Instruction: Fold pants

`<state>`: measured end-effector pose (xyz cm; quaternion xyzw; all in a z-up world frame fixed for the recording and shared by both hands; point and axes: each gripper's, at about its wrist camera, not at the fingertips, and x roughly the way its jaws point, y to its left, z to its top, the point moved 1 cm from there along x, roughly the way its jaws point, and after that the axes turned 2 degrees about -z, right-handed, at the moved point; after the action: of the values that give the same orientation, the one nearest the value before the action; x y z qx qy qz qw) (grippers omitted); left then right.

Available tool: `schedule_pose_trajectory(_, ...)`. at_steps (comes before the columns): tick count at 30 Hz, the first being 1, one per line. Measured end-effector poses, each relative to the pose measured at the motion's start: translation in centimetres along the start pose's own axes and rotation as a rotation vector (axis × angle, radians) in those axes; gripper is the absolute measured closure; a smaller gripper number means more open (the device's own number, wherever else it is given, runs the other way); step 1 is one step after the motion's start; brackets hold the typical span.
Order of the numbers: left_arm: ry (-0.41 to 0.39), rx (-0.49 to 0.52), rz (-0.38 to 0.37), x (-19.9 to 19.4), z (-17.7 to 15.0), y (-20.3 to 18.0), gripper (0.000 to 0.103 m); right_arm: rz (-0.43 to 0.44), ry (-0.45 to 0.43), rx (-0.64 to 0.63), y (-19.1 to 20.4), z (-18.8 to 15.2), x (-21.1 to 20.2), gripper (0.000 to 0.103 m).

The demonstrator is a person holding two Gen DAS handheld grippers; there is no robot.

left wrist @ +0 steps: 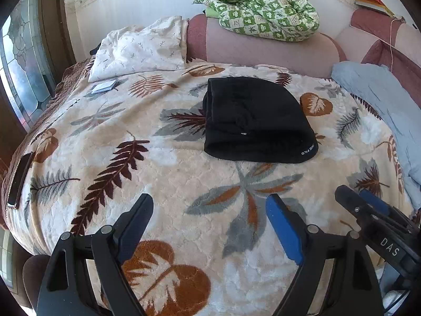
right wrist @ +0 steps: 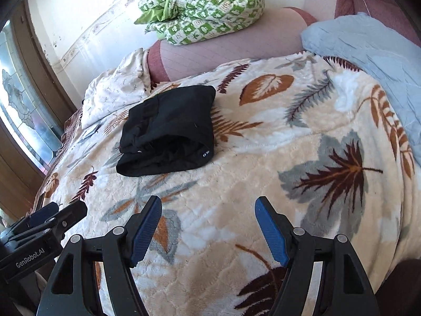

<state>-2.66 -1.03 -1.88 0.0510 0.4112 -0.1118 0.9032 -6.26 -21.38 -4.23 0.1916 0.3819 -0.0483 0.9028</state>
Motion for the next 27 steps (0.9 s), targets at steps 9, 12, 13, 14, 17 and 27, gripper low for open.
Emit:
schedule_pose_trajectory(9, 0.027, -0.015, -0.018, 0.6, -0.4, 0.2, 0.016, -0.002, 0.015, -0.015, 0.7, -0.4, 0.4, 0.025)
schedule_pose_trajectory(12, 0.048, -0.027, -0.028, 1.1, -0.6, 0.6, 0.016, -0.002, 0.022, -0.023, 1.0, -0.5, 0.6, 0.025)
schedule_pose_trajectory(13, 0.054, -0.031, -0.031, 1.2, -0.7, 0.7, 0.016, -0.003, 0.025, -0.026, 1.1, -0.6, 0.6, 0.025)
schedule_pose_trajectory(14, 0.059, -0.036, -0.034, 1.3, -0.7, 0.8, 0.016, -0.004, 0.027, -0.027, 1.1, -0.6, 0.7, 0.025)
schedule_pose_trajectory(17, 0.067, -0.044, -0.037, 1.5, -0.8, 1.0, 0.016, -0.005, 0.033, -0.032, 1.3, -0.7, 0.8, 0.025)
schedule_pose_trajectory(27, 0.103, -0.056, -0.049, 2.8, -1.4, 1.4, 0.016, -0.016, 0.048, -0.037, 1.6, -1.2, 1.4, 0.024)
